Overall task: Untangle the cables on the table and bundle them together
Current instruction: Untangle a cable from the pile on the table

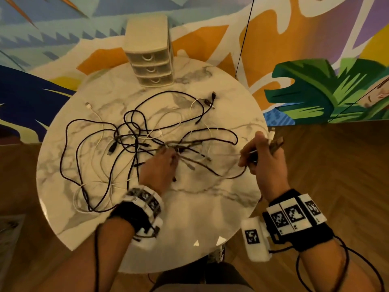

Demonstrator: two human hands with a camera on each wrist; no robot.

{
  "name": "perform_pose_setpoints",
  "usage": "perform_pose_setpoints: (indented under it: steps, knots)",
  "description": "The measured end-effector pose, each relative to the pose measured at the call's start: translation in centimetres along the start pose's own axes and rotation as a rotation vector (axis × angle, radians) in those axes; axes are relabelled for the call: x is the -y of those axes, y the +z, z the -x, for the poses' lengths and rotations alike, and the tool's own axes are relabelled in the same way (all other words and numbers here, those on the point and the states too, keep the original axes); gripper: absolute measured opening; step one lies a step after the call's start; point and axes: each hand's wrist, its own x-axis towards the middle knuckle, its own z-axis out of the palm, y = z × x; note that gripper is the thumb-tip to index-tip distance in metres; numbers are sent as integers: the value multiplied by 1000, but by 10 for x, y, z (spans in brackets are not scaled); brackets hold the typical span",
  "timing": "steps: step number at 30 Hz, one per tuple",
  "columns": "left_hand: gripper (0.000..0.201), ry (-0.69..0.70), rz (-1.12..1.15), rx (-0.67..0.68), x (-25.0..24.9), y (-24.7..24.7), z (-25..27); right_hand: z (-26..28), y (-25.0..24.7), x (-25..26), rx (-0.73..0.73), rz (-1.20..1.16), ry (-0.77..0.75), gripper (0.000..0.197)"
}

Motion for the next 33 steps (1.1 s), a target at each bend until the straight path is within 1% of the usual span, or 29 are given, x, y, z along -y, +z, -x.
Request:
perform_pose_setpoints:
  steps: [2,3,4,5,7,9,10,12,14,15,16,18,20,22,25,28,30,33]
  knots:
    - [20,98,-53,-198,5,-17,-24,0,1,9,2,-58,-61,52]
    - [21,140,-98,-260,6,-21,-34,0,4,13,6,-76,-87,52]
    - [24,153,-150,-280,6,-22,-39,0,7,16,14,-94,-104,53]
    - [27,141,-204,-256,6,-19,-41,0,12,20,27,-114,-115,55]
    - [27,28,-258,-128,12,-8,-37,0,19,31,27,-164,-142,59]
    - [25,-112,-270,-14,21,-4,-33,-5,17,45,-37,-289,-141,59]
    - [25,-126,-281,5,27,-5,-32,-9,12,51,-81,-379,-123,57]
    - [28,-53,-294,-5,33,-12,-33,-19,0,57,-128,-543,-80,53]
    - [32,28,-282,-44,30,-20,-35,-24,-6,51,-83,-625,-12,57]
    - [33,43,-269,-74,26,-25,-37,-23,-4,43,-42,-613,41,60]
    - [34,41,-258,-98,20,-28,-37,-18,-1,32,5,-559,102,62]
    - [36,56,-248,-143,10,-34,-38,-4,12,12,127,-341,185,63]
    - [35,118,-281,-183,3,-39,-35,8,29,-4,283,-65,190,62]
    - [32,214,-376,-235,-5,-43,-28,12,46,-9,396,120,154,58]
    - [16,329,-449,-271,-16,-44,-14,2,66,0,421,325,107,53]
    - [18,408,-490,-280,-26,-39,-4,-7,83,5,448,499,76,52]
    - [21,432,-488,-294,-29,-34,-2,-10,89,5,477,539,54,49]
    - [19,418,-463,-273,-30,-33,-1,-6,87,0,491,511,52,41]
